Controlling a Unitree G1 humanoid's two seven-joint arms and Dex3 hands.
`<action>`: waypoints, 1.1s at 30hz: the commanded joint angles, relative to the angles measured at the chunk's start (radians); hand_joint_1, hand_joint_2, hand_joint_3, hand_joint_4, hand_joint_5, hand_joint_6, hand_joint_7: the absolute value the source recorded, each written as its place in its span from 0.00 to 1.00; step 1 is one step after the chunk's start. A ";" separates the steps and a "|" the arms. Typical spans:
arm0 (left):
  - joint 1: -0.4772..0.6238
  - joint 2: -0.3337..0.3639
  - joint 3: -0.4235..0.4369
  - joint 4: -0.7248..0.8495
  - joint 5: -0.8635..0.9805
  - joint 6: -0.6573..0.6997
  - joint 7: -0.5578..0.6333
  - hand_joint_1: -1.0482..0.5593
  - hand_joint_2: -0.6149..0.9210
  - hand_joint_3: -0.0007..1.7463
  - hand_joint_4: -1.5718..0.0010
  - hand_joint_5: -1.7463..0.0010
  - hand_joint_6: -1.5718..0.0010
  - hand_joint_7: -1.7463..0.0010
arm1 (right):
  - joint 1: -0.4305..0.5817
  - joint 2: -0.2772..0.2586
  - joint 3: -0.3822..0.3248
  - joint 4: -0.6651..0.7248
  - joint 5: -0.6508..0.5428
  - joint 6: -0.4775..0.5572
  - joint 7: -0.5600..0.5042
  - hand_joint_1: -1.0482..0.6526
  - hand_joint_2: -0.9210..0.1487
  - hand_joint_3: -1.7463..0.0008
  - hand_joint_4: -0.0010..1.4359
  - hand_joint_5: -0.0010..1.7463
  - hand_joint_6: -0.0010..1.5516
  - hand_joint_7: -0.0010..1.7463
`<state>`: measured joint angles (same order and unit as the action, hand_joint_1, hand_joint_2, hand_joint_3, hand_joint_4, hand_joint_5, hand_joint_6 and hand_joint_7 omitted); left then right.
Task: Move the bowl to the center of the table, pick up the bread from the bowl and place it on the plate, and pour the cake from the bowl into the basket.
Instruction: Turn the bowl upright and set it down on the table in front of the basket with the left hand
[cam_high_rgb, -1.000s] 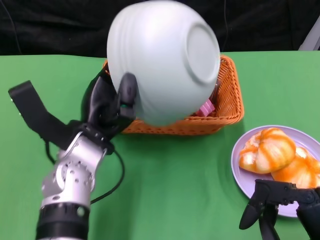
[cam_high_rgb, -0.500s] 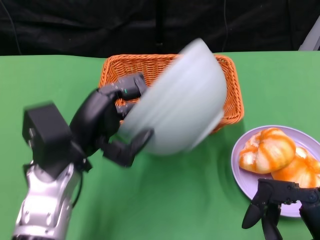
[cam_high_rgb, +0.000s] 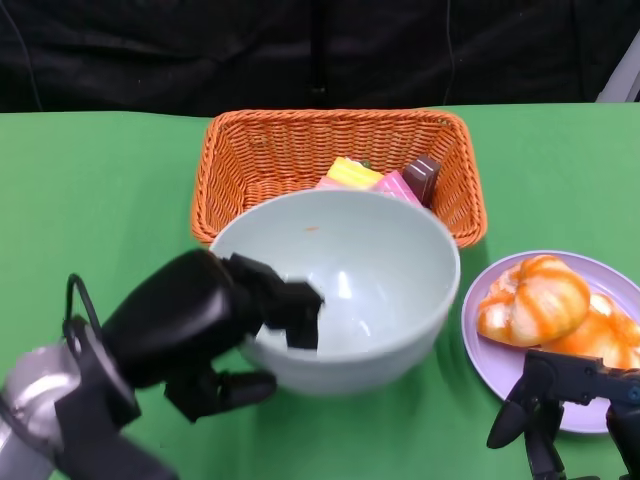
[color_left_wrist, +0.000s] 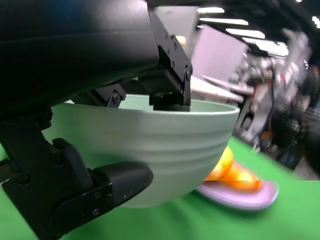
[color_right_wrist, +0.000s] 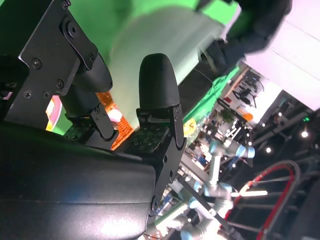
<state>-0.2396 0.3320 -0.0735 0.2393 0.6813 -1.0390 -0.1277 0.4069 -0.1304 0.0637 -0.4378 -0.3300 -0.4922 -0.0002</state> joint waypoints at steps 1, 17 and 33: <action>0.028 0.051 -0.010 -0.023 0.173 -0.025 0.157 0.56 0.63 0.64 0.37 0.00 0.53 0.00 | 0.000 -0.001 -0.011 0.009 0.011 -0.024 -0.017 0.70 0.76 0.00 0.70 0.99 0.58 0.82; 0.106 0.139 -0.255 -0.096 0.275 0.334 0.022 0.46 1.00 0.04 0.54 0.64 0.49 0.98 | -0.005 0.004 0.002 -0.016 0.035 -0.020 0.005 0.70 0.77 0.00 0.70 0.99 0.58 0.82; 0.223 0.179 -0.194 -0.482 -0.099 0.634 -0.331 0.16 1.00 0.12 0.76 0.88 0.73 0.97 | -0.052 0.011 0.069 -0.048 0.045 0.045 0.059 0.72 0.78 0.00 0.71 0.97 0.59 0.78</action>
<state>-0.0340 0.5011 -0.2955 -0.2187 0.6277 -0.4090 -0.4692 0.3605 -0.1171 0.1302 -0.4827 -0.2936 -0.4542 0.0558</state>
